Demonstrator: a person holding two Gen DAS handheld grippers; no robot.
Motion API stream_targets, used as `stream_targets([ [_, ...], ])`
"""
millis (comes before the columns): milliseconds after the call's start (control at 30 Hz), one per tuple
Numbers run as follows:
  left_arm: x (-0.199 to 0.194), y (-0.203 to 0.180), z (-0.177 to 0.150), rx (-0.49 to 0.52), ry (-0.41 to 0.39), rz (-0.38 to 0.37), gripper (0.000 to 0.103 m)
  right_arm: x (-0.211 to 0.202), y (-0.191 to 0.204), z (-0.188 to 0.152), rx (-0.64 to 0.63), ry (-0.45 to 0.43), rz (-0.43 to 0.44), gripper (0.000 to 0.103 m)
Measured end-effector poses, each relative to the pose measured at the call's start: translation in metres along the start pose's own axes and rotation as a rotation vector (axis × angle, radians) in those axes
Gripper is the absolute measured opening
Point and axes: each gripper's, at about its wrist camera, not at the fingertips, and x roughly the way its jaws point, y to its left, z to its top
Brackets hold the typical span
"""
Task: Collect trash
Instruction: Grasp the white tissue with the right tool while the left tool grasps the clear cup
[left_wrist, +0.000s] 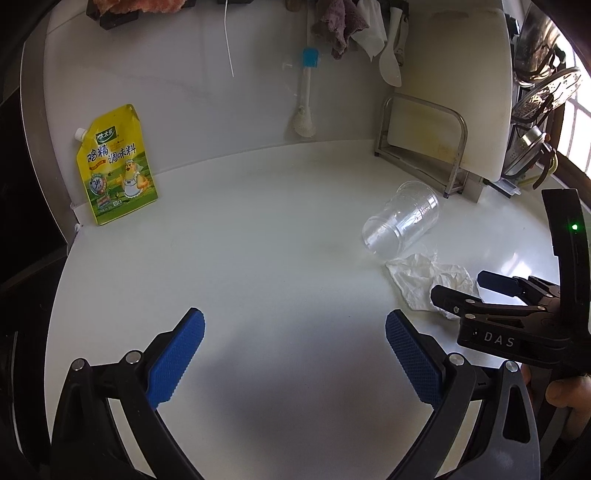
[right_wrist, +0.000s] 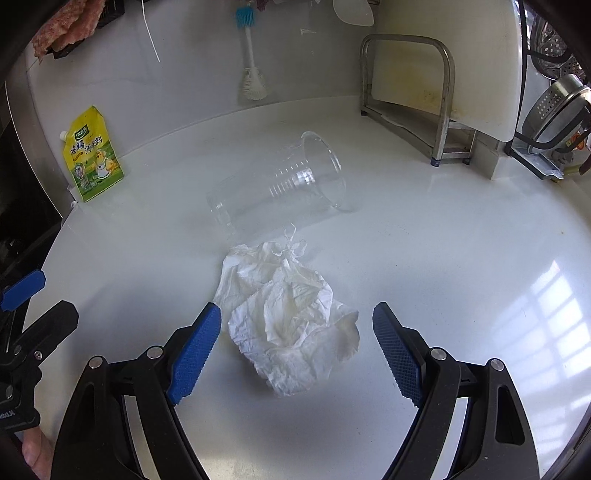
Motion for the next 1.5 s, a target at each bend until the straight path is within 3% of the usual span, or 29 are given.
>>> stream_targets([
  [100, 0.001, -0.001, 0.003, 0.000, 0.010, -0.009, 0.097, 0.008, 0.003, 0.002, -0.019, 0.017, -0.020, 0.075],
  [133, 0.002, -0.002, 0.004, 0.003, 0.011, -0.015, 0.097, 0.011, 0.003, 0.002, -0.024, 0.025, -0.018, 0.064],
  [300, 0.011, -0.011, 0.014, 0.022, 0.002, -0.038, 0.097, 0.007, -0.006, 0.000, -0.002, 0.019, -0.001, 0.029],
  [400, 0.023, -0.018, 0.021, 0.029, 0.015, -0.061, 0.097, -0.006, -0.025, -0.004, 0.042, -0.003, 0.007, 0.023],
  [733, 0.065, -0.058, 0.048, 0.110, 0.069, -0.209, 0.097, -0.058, -0.106, -0.028, 0.195, -0.074, 0.027, 0.021],
  [900, 0.093, -0.080, 0.058, 0.167, 0.093, -0.208, 0.097, -0.067, -0.127, -0.042, 0.243, -0.090, 0.075, 0.021],
  [1167, 0.125, -0.102, 0.075, 0.221, 0.129, -0.197, 0.097, -0.061, -0.130, -0.046, 0.248, -0.109, 0.183, 0.021],
  [1333, 0.147, -0.114, 0.083, 0.242, 0.163, -0.188, 0.095, -0.059, -0.132, -0.048, 0.255, -0.105, 0.206, 0.021],
  [1400, 0.152, -0.116, 0.083, 0.232, 0.175, -0.209, 0.090, -0.061, -0.132, -0.047, 0.255, -0.109, 0.213, 0.021],
  [1467, 0.154, -0.116, 0.083, 0.231, 0.185, -0.220, 0.072, -0.063, -0.133, -0.047, 0.256, -0.116, 0.215, 0.021],
  [1500, 0.154, -0.116, 0.083, 0.226, 0.186, -0.228, 0.068, -0.063, -0.133, -0.047, 0.257, -0.115, 0.216, 0.021],
])
